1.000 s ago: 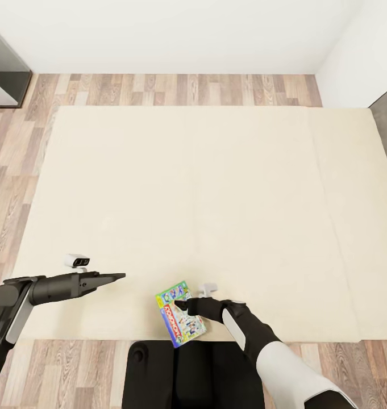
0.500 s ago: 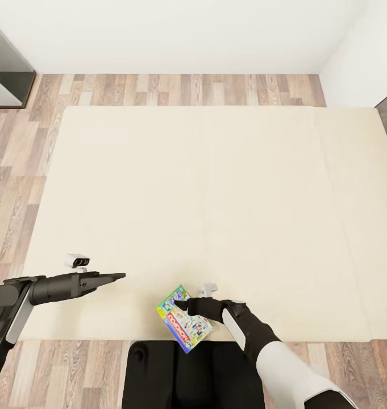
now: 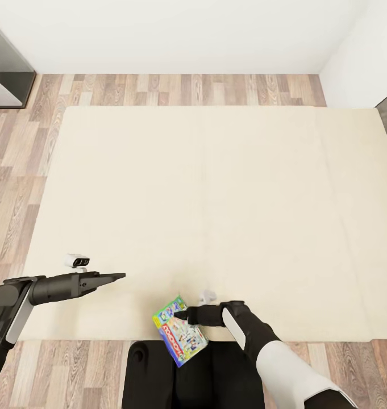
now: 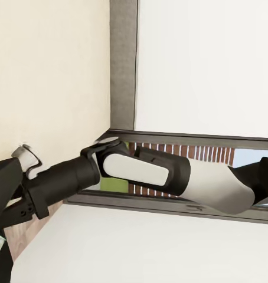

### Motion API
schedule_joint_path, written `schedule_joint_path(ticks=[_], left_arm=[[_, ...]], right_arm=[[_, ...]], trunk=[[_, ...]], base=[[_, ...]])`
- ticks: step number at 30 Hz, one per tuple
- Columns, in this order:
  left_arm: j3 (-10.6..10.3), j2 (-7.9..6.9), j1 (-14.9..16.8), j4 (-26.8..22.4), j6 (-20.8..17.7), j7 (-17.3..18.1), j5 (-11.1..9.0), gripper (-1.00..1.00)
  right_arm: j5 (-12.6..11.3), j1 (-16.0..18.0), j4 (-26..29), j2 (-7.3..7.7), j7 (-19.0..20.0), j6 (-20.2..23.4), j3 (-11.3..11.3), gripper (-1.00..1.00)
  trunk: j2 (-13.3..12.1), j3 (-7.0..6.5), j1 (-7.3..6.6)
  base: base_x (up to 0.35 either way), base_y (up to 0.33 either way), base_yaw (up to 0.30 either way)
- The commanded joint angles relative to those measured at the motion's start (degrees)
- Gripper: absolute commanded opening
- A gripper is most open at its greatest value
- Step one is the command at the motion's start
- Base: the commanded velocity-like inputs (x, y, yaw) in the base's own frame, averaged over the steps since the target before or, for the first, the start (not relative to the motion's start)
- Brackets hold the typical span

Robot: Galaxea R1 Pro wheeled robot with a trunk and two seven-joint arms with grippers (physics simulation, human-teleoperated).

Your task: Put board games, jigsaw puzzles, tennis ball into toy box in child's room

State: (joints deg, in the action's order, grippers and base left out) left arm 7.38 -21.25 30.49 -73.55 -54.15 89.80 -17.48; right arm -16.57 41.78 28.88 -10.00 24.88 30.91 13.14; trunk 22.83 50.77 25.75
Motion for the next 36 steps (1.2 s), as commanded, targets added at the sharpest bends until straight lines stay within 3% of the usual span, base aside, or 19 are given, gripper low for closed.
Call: schedule_joint_path(ticks=[1,17,36], left_arm=[[0.0,-0.02,0.0,0.0,-0.6,0.2,0.0,1.0],[-0.1,-0.02,0.0,0.0,-0.6,0.2,0.0,1.0],[0.0,-0.02,0.0,0.0,-0.6,0.2,0.1,1.0]], right_arm=[[-0.1,0.0,0.0,0.0,-0.2,0.8,0.0,1.0],[0.0,0.1,0.0,0.0,-1.9,5.7,0.0,1.0],[0.6,0.4,-3.0,0.0,-2.3,6.8,0.1,1.0]], trunk=[[0.1,0.06,0.03],[0.1,0.06,0.03],[0.1,0.06,0.03]], base=[[0.0,0.0,0.0],[0.0,0.0,0.0],[0.0,0.0,0.0]])
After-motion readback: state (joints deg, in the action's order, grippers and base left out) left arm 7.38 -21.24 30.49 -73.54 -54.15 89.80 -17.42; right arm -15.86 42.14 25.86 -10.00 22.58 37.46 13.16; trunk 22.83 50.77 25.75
